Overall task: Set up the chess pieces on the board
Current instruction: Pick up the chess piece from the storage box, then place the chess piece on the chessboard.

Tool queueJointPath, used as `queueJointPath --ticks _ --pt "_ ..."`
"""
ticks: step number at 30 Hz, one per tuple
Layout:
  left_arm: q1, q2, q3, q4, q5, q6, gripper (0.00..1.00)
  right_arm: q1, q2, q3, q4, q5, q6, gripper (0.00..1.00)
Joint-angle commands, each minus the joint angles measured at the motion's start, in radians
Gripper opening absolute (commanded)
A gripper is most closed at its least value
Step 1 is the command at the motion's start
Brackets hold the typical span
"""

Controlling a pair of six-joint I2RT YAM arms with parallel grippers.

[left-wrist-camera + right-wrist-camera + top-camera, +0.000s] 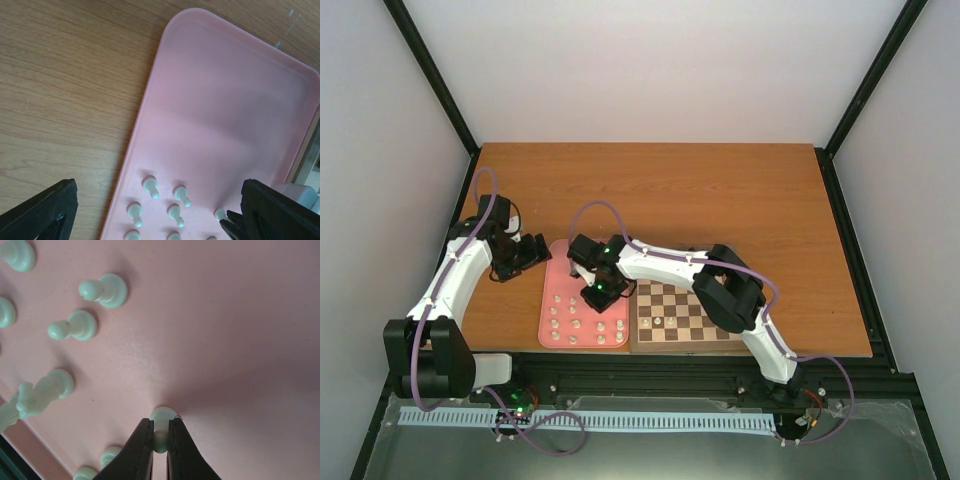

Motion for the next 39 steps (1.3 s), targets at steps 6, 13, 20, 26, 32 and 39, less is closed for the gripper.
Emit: queueJointPath --ticks 6,13,20,26,32,39 --pt "0.003 -0.003 0.03 0.015 -0.007 -0.011 1.0 -0.042 -0.187 -0.005 -0.032 0.109 0.046 0.03" --pt "0.003 -0.003 0.031 0.013 -0.009 -0.011 1.0 -0.101 -0.388 -0.199 -0.062 0.147 0.104 0.03" --pt "0.003 -0.006 0.021 0.019 -0.007 -0.011 1.0 -0.179 -0.618 -0.499 -0.064 0.157 0.177 0.03" --pt "0.003 0.003 0.024 0.021 -0.002 -0.011 1.0 -0.18 -0.715 -0.63 -0.079 0.175 0.231 0.03" --pt "0.003 0.005 0.02 0.023 0.0 -0.012 1.0 -0.182 -0.758 -0.719 -0.088 0.169 0.25 0.03" --pt "0.003 0.009 0.022 0.022 0.002 -0.012 1.0 -0.182 -0.756 -0.766 -0.049 0.134 0.254 0.03"
